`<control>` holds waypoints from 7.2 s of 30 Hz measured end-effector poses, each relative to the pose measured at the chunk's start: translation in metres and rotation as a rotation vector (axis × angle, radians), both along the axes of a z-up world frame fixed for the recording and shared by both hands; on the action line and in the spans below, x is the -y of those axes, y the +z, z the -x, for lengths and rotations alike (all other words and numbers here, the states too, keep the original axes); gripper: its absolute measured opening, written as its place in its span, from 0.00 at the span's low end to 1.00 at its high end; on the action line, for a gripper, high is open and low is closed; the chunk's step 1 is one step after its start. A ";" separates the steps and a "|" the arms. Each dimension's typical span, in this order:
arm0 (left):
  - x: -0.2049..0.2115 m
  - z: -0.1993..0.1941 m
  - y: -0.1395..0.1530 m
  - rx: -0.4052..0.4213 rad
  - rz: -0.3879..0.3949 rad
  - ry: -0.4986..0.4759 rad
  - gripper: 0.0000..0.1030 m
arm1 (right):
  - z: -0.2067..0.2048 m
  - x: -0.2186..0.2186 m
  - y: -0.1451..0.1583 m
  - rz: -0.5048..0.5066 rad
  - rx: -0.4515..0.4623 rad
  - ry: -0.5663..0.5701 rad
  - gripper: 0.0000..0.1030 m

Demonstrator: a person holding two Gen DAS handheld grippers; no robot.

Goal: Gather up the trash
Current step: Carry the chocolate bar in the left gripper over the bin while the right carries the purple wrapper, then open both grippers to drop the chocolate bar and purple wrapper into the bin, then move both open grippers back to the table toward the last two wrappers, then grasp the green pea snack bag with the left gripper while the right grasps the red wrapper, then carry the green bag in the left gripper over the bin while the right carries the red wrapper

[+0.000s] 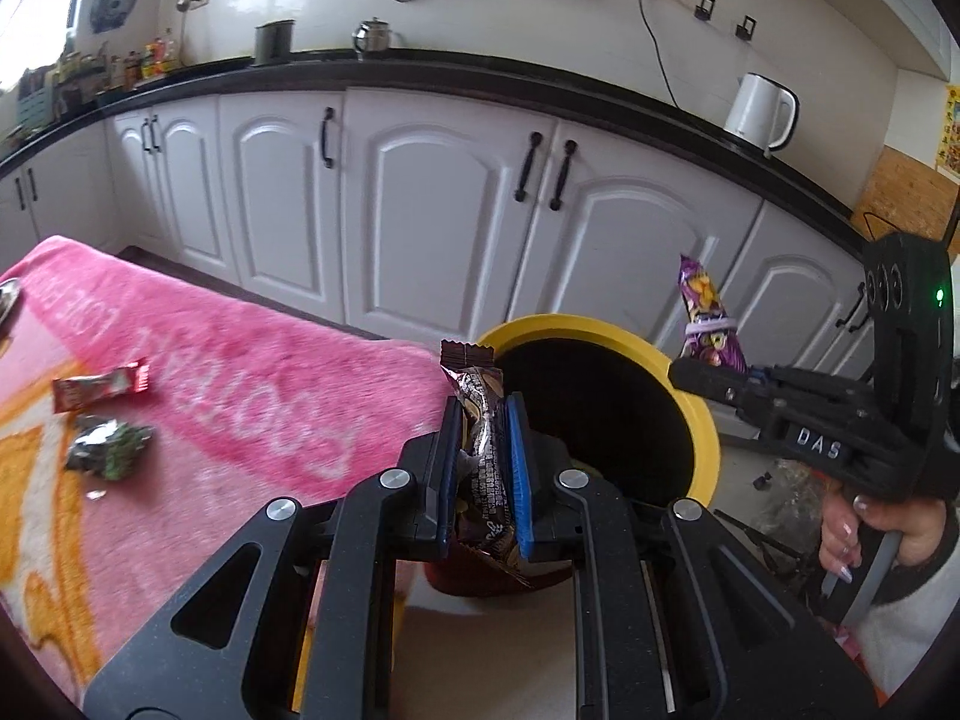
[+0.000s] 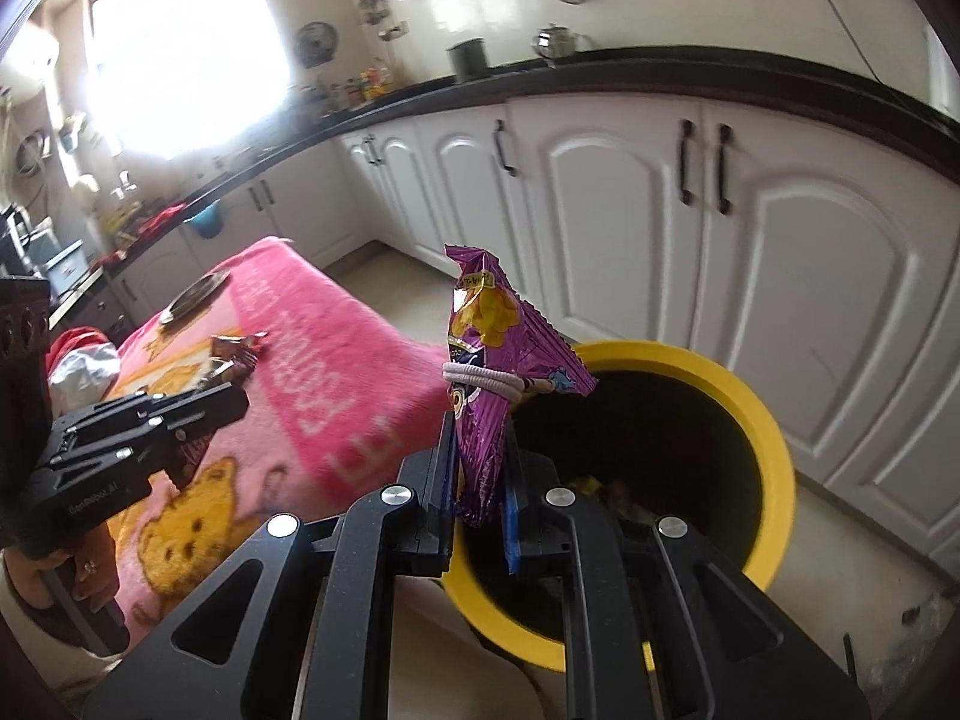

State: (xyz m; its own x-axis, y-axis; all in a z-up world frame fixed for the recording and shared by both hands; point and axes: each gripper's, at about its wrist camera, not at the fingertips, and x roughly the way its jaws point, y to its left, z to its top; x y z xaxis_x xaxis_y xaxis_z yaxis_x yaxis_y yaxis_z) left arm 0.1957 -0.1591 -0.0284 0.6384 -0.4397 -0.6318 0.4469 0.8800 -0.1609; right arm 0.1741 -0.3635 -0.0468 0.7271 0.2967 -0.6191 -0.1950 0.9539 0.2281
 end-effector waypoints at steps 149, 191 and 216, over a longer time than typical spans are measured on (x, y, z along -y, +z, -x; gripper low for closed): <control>-0.220 -0.083 -0.069 -0.234 0.124 0.474 0.21 | -0.195 -0.274 -0.061 0.104 -0.218 0.593 0.05; -0.120 -0.013 0.007 -0.001 0.074 0.286 0.02 | -0.053 -0.116 0.010 0.052 -0.014 0.206 0.05; 0.016 -0.024 0.004 0.008 0.050 0.050 0.02 | -0.005 0.042 -0.005 0.013 -0.004 -0.173 0.05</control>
State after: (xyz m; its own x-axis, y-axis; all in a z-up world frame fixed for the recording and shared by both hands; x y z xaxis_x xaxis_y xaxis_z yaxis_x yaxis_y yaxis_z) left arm 0.2196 -0.1755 -0.0246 0.6656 -0.4377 -0.6045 0.4038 0.8924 -0.2015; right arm 0.1795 -0.4058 -0.0517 0.7643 0.1592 -0.6249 -0.0265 0.9760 0.2162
